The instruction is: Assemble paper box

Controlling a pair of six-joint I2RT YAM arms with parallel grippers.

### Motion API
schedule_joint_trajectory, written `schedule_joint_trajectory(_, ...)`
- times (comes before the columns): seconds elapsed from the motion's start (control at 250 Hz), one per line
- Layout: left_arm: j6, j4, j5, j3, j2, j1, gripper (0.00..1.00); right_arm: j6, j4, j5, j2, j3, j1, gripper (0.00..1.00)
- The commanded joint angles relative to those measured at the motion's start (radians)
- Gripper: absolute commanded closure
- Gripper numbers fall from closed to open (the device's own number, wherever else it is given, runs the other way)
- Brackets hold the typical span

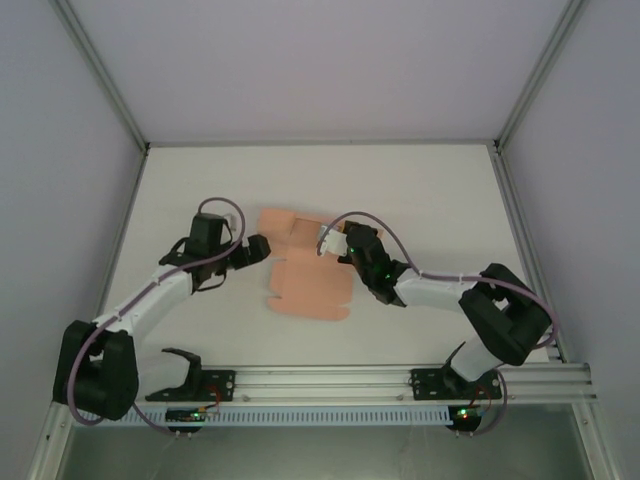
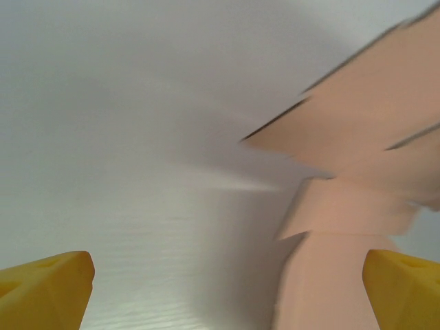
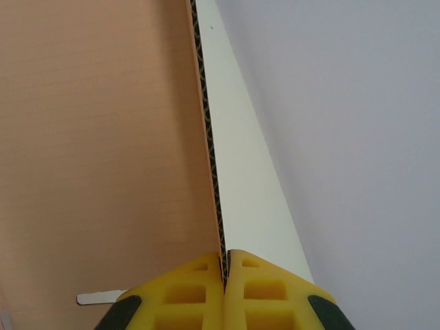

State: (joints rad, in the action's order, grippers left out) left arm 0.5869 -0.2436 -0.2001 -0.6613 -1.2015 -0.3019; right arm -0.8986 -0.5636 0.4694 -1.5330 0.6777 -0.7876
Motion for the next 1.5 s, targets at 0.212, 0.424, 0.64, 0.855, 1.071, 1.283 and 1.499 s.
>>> schedule_joint_trajectory(0.212, -0.008, 0.081, 0.088, -0.009, -0.132, 0.010, 0.03, 0.007, -0.055, 0.029, 0.014, 0.005, 0.001, 1.00)
schedule_joint_trajectory(0.424, -0.049, 0.250, -0.089, 0.035, -0.153, -0.014, 0.05, 0.034, -0.039, 0.019, 0.014, 0.015, -0.001, 1.00)
schedule_joint_trajectory(0.64, -0.057, 0.367, -0.174, 0.054, -0.181, -0.032, 0.11, 0.056, -0.037, 0.010, 0.022, 0.010, -0.017, 1.00)
schedule_joint_trajectory(0.855, -0.061, 0.531, -0.286, 0.064, -0.246, -0.045, 0.22, 0.115, -0.012, -0.057, 0.046, -0.003, -0.016, 1.00)
schedule_joint_trajectory(1.071, -0.038, 0.681, -0.362, 0.087, -0.308, -0.046, 0.43, 0.201, 0.019, -0.159, 0.093, -0.023, 0.003, 1.00)
schedule_joint_trajectory(1.283, 0.016, 0.821, -0.417, 0.123, -0.350, -0.050, 0.53, 0.248, 0.025, -0.217, 0.119, -0.032, 0.020, 1.00)
schedule_joint_trajectory(1.499, 0.009, 0.798, -0.346, 0.118, -0.382, -0.089, 0.61, 0.256, 0.030, -0.175, 0.102, -0.029, 0.023, 1.00)
